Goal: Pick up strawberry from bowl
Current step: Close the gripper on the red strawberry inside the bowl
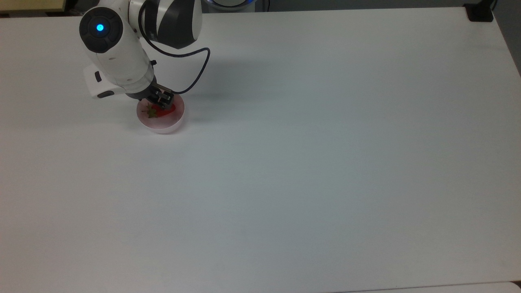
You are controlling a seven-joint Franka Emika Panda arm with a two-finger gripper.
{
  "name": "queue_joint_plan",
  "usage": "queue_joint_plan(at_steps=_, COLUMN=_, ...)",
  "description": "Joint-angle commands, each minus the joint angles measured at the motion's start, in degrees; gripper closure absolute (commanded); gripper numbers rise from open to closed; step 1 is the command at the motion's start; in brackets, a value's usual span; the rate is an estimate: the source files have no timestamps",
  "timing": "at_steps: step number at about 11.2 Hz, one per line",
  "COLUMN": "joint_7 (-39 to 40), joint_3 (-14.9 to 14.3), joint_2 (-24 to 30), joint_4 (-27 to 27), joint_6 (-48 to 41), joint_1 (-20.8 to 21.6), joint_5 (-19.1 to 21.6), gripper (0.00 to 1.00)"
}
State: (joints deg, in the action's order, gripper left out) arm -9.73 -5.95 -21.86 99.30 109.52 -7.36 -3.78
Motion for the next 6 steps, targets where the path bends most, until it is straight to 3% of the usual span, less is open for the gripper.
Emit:
queue_joint_plan(at_steps=1, joint_7=-1.5, joint_3=0.3, joint_2=0.6, joint_4=-2.1, joint_6=-4.3, joint_1=0.3, joint_5=-0.8, gripper=0.37)
queue_joint_plan(at_steps=6, joint_7=-5.4, joint_3=1.7, joint_2=-0.2, joint_4=-1.6, joint_6=-1.5, joint_1=0.1, joint_5=-0.1, gripper=0.37)
